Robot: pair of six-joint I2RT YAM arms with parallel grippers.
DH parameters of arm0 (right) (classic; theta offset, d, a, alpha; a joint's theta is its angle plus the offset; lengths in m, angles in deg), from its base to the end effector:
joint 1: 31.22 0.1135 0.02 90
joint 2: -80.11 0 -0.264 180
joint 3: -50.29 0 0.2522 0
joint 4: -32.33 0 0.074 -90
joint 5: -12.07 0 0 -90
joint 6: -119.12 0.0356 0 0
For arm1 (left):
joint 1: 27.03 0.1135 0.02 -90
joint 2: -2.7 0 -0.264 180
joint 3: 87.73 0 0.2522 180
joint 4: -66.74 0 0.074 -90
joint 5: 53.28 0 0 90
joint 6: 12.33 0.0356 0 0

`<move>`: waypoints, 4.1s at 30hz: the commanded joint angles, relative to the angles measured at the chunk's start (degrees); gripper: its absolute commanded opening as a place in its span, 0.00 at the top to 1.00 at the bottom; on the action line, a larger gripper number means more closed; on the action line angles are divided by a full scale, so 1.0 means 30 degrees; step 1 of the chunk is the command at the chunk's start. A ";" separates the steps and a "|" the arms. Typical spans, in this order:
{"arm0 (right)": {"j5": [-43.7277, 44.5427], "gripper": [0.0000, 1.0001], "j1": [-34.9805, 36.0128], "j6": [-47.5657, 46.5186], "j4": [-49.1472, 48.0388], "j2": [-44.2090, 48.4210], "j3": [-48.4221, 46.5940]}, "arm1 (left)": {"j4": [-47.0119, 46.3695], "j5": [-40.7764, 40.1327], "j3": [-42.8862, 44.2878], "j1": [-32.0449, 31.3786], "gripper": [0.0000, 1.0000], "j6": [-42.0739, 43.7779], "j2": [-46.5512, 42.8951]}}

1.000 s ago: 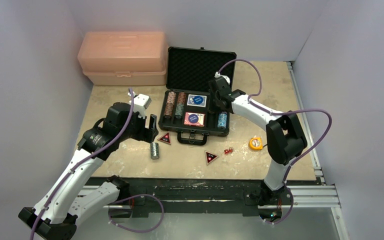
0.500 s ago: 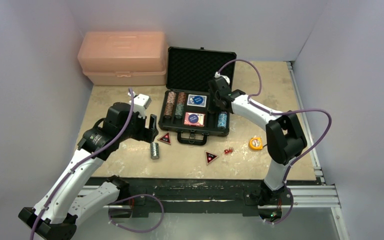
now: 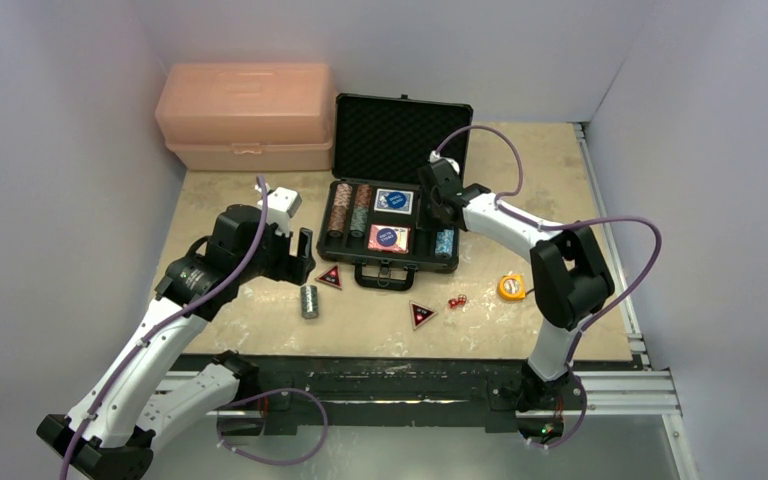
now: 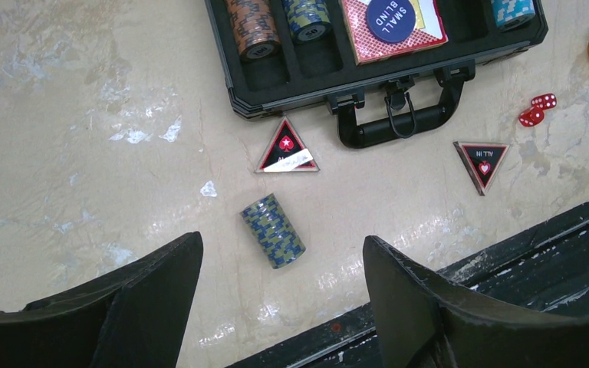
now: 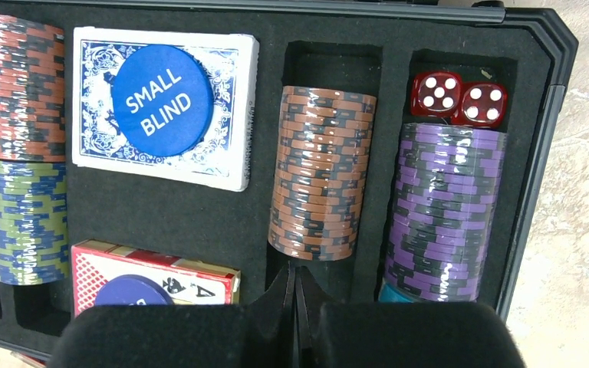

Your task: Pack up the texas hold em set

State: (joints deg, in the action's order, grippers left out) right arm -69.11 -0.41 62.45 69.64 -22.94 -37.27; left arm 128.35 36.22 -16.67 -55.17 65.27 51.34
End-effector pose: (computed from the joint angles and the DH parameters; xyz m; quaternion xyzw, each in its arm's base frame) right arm 0.3366 0.1944 0.2164 0.0453 0.9442 0.1071 0.3082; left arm 0.1444 -0.0769 0.3386 0.1218 0.8950 -0.1449 0.4038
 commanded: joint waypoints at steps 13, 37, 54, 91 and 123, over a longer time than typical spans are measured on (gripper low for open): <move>0.0858 0.97 0.0042 -0.0119 -0.0314 -0.1326 -0.2152 | -0.0285 -0.0158 0.0038 0.0095 0.24 0.0296 0.0017; 0.0461 0.70 -0.0007 -0.0997 -0.0036 -0.0677 -0.2886 | -0.0317 -0.0403 0.0021 0.0117 0.24 0.0325 0.0041; 0.0043 0.16 -0.0003 -0.2080 -0.1358 0.2025 -0.1731 | -0.0192 -0.1286 -0.0018 0.0122 0.24 0.0331 0.0787; -0.0358 0.01 0.0001 -0.1453 -0.5139 0.7585 0.1886 | 0.2410 -0.3204 -0.1509 0.0094 0.01 -0.5038 0.0642; -0.1767 0.01 -0.0006 -0.2582 -0.5186 0.7311 0.1902 | -0.2391 -0.3114 -0.5132 -0.2827 0.11 -0.8202 0.3859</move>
State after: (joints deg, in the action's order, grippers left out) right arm -73.46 -0.22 56.22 54.71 -0.66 -29.69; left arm 124.35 27.31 -32.00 -63.23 41.25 61.74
